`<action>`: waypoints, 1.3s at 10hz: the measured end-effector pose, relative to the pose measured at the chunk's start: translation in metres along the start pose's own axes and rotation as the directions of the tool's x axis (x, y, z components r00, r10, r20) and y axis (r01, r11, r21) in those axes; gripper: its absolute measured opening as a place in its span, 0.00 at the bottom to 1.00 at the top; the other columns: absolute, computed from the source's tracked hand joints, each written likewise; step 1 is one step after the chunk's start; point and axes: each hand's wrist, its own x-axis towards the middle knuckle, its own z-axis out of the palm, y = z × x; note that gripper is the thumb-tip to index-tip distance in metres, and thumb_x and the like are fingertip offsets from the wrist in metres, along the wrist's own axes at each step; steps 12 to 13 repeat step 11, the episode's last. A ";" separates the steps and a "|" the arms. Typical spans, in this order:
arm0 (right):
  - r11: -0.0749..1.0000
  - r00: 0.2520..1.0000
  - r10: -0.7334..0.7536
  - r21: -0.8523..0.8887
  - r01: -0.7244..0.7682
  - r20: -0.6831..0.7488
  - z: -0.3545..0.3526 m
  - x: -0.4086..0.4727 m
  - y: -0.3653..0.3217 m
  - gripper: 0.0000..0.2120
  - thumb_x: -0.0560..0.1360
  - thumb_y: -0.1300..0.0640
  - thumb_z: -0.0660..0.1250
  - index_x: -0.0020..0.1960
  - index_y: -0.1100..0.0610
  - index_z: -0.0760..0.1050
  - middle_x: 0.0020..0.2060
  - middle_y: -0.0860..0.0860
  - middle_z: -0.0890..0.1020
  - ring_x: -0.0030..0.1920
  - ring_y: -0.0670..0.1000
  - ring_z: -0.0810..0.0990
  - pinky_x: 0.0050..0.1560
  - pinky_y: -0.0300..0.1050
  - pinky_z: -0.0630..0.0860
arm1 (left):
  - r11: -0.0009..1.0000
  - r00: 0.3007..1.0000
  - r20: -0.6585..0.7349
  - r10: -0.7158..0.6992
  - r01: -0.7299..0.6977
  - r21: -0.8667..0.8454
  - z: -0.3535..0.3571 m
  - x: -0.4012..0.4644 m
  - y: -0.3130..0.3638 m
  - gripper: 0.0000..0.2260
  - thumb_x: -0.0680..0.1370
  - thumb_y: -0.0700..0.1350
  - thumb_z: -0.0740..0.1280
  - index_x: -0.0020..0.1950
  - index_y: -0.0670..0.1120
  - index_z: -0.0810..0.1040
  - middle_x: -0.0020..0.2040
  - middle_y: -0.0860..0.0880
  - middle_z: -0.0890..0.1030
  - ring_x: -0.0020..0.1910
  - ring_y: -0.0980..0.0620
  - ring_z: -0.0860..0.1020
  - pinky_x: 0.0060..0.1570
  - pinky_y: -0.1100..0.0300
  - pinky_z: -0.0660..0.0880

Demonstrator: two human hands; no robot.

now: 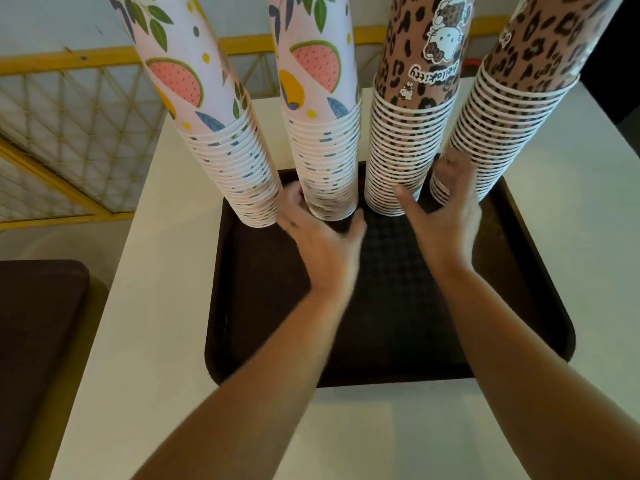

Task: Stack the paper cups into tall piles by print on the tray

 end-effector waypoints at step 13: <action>0.980 0.980 0.196 -0.026 -0.195 0.022 -0.049 0.035 0.018 0.50 0.66 0.53 0.76 0.76 0.54 0.46 0.73 0.55 0.57 0.72 0.53 0.60 0.61 0.40 0.60 | 0.998 0.927 0.368 -0.069 0.065 0.023 0.051 -0.003 0.035 0.33 0.74 0.43 0.70 0.74 0.40 0.57 0.72 0.43 0.64 0.72 0.46 0.62 0.71 0.56 0.61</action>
